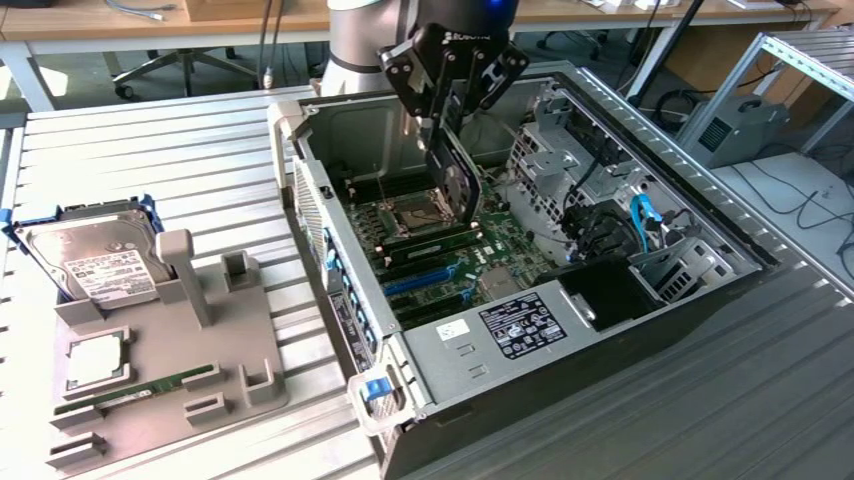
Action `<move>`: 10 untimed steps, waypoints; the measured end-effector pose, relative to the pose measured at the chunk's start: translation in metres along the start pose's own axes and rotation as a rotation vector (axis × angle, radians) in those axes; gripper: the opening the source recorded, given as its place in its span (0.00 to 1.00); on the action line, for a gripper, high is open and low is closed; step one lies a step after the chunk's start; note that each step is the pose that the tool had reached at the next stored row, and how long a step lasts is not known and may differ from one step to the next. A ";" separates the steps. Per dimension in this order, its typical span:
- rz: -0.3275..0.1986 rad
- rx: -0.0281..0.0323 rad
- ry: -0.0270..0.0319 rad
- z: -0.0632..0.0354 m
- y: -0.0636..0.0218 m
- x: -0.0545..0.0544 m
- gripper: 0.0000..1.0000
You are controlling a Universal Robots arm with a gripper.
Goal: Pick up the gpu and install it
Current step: 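Pick up the gpu and move the gpu toward the slot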
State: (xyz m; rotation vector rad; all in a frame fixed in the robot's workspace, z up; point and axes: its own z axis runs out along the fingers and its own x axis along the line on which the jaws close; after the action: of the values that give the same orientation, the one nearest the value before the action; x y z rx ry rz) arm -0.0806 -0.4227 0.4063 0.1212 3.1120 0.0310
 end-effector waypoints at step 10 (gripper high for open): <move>0.000 0.0008 -0.0001 0.0034 0.0001 -0.001 0.27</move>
State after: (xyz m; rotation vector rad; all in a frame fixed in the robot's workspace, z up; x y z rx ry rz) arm -0.0790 -0.4227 0.4029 0.1211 3.1120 0.0297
